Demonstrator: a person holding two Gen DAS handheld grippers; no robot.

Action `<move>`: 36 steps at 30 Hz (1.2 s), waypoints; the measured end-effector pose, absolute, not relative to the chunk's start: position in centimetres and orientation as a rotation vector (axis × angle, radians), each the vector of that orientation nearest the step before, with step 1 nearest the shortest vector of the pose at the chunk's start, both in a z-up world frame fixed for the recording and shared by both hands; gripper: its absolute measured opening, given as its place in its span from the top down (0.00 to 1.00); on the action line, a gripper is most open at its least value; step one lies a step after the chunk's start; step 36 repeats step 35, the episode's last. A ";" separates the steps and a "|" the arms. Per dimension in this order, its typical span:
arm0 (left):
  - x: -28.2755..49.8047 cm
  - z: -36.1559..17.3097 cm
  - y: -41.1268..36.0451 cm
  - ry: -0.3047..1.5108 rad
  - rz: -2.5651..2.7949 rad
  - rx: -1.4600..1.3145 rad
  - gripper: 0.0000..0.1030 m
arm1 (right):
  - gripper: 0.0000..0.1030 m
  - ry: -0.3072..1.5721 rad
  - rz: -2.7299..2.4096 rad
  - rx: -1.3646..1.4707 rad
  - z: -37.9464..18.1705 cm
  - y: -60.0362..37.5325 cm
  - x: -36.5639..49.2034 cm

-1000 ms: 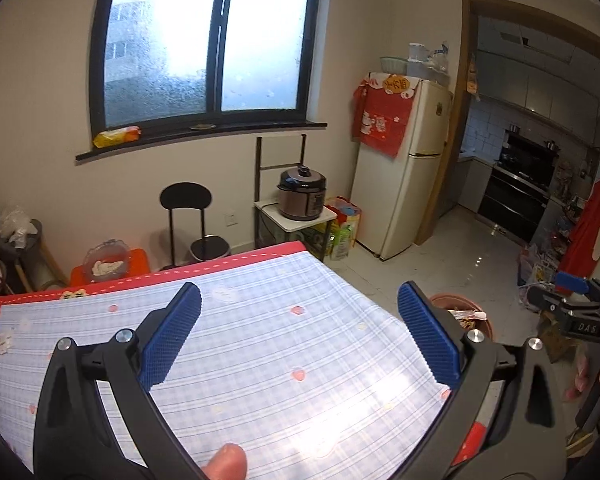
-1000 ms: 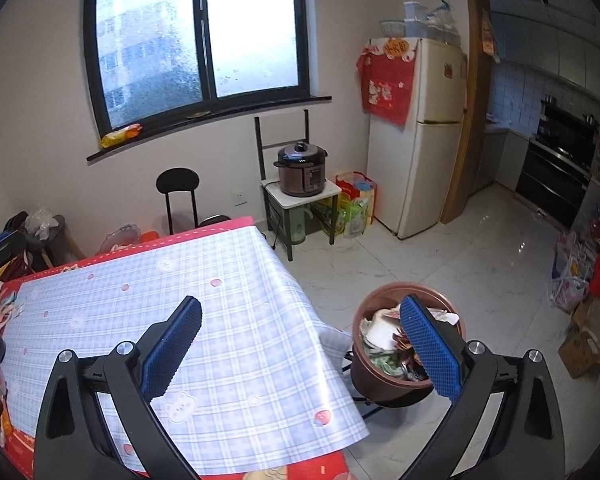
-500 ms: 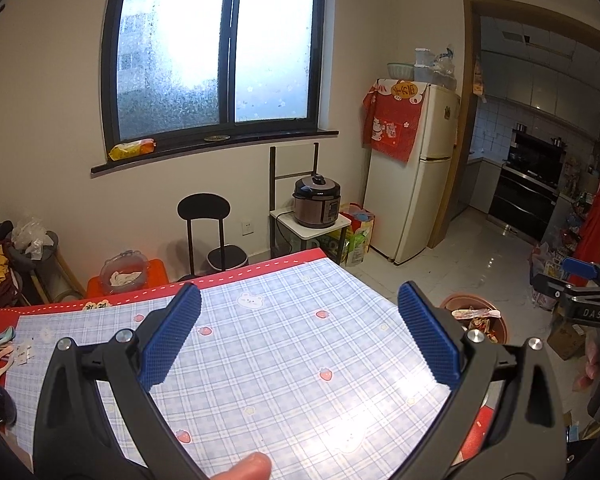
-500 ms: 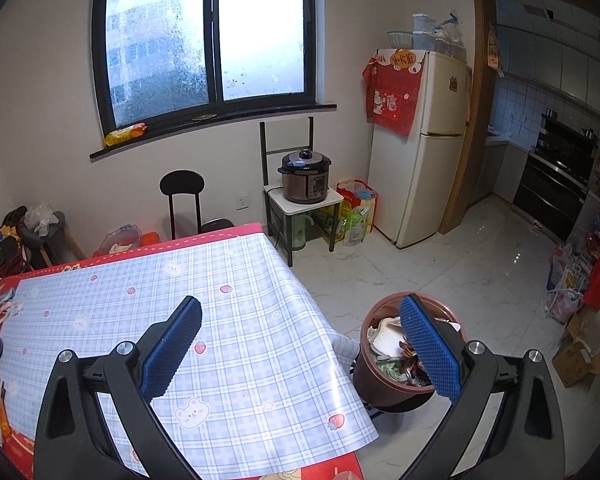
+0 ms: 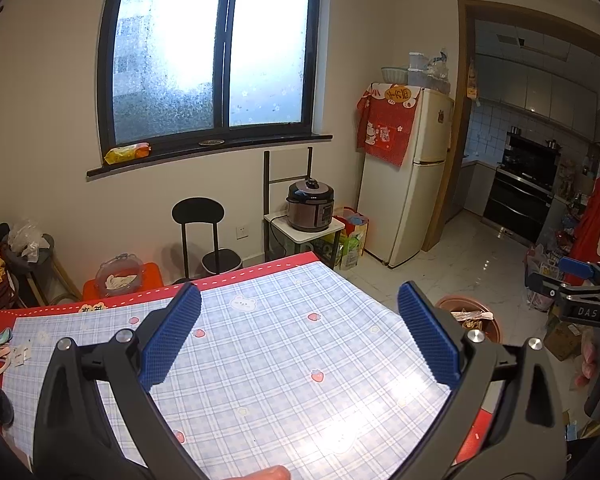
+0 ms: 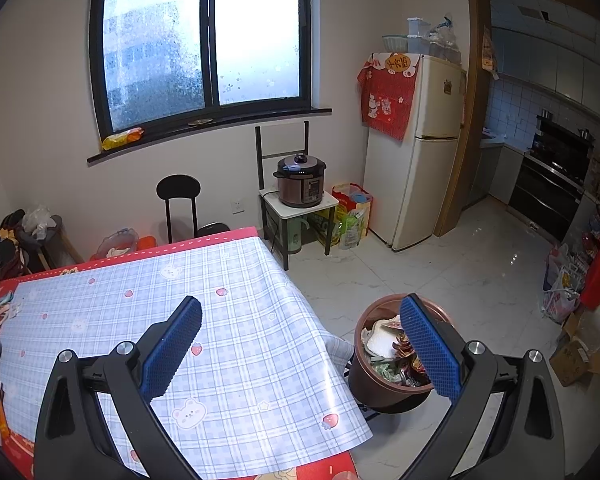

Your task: Collect trash

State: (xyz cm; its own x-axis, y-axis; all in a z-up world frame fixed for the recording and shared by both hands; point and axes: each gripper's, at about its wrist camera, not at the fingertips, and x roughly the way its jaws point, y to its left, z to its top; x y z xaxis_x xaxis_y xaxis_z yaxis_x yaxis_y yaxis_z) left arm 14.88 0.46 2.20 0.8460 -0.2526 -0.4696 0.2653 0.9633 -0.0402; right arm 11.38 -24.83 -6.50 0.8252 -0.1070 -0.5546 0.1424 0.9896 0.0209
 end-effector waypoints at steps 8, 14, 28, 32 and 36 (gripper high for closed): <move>14.6 2.5 0.2 0.480 -0.282 0.026 0.06 | 0.05 0.573 -0.139 0.065 -6.2 -25.0 10.8; 14.5 2.2 -0.1 0.482 -0.291 0.026 0.06 | 0.05 0.569 -0.145 0.071 -6.1 -25.2 10.3; 14.3 1.9 -1.5 0.488 -0.299 0.042 0.06 | 0.05 0.571 -0.160 0.100 -6.6 -26.3 9.6; 14.3 1.7 -1.6 0.490 -0.293 0.042 0.06 | 0.05 0.572 -0.164 0.105 -6.8 -26.6 9.4; 14.3 1.5 -1.7 0.494 -0.287 0.043 0.06 | 0.05 0.575 -0.164 0.105 -6.9 -26.7 9.5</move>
